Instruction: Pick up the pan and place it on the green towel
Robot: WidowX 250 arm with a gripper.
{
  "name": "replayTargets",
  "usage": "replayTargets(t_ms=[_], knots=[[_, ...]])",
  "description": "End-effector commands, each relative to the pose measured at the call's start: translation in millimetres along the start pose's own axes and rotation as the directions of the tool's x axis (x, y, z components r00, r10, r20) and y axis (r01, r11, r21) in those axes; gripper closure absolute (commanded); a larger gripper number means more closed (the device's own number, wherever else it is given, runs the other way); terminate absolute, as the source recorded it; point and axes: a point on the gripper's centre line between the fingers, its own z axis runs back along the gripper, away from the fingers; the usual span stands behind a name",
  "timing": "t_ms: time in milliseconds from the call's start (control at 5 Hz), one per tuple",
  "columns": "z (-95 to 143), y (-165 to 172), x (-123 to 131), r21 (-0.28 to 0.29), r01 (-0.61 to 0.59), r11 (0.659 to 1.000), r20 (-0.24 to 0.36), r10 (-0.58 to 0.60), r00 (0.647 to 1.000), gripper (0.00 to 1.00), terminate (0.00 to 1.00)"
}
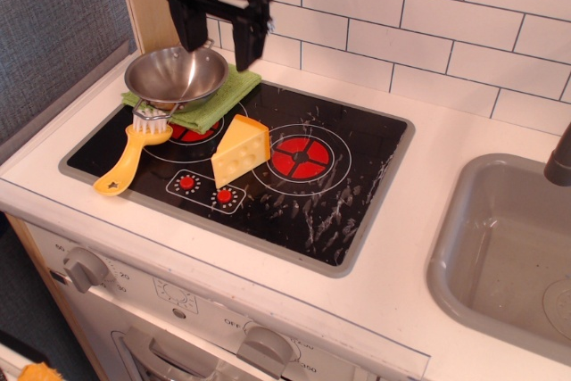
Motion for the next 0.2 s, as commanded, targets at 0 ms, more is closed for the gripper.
replayTargets(t_ms=[0], knots=[[24.5,0.0,-4.5,0.019,-0.001,1.0,0.061,-0.001,0.998,0.0,1.0]])
